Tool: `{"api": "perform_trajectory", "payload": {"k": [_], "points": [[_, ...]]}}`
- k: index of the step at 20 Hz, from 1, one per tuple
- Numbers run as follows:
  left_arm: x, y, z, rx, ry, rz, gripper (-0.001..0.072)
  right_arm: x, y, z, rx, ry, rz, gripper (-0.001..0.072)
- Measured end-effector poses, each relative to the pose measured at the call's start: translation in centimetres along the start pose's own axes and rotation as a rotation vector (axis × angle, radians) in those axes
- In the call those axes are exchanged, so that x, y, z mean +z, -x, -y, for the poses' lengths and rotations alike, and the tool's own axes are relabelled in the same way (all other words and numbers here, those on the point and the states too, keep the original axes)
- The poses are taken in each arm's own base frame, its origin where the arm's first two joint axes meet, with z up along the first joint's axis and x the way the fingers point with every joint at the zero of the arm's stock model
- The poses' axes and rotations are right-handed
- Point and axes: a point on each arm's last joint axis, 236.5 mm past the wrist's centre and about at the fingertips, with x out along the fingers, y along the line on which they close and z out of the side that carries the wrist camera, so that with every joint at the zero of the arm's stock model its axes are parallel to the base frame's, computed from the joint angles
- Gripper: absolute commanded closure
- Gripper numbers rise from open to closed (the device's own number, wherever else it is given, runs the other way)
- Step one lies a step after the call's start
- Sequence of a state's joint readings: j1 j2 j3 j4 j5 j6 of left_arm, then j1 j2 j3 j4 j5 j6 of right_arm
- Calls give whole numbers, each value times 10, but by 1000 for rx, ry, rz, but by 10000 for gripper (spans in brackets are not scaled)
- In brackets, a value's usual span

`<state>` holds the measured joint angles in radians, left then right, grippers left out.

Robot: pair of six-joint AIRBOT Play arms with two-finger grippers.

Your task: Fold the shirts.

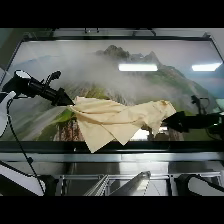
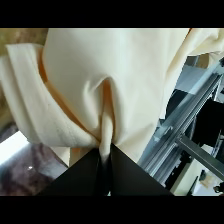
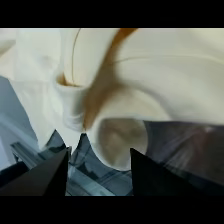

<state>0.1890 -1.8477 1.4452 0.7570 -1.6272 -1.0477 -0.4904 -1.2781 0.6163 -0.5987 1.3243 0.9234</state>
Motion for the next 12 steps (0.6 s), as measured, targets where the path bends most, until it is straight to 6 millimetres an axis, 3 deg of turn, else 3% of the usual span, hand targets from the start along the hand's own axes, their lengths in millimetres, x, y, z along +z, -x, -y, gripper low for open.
{"api": "perform_trajectory", "payload": {"k": [3, 6, 9, 12], "points": [[-5, 8, -3, -14, 22, -3, 687, 13, 38, -6, -11, 0, 131, 271], [-8, 11, -3, -22, 28, -8, 687, 19, 57, -21, -21, 32, 214, 271], [-8, 11, -3, -24, 28, -9, 687, 26, 50, -33, -32, 67, 244, 271], [-9, 11, -3, -25, 28, -11, 687, 33, 19, -35, -54, 77, 215, 272]]}}
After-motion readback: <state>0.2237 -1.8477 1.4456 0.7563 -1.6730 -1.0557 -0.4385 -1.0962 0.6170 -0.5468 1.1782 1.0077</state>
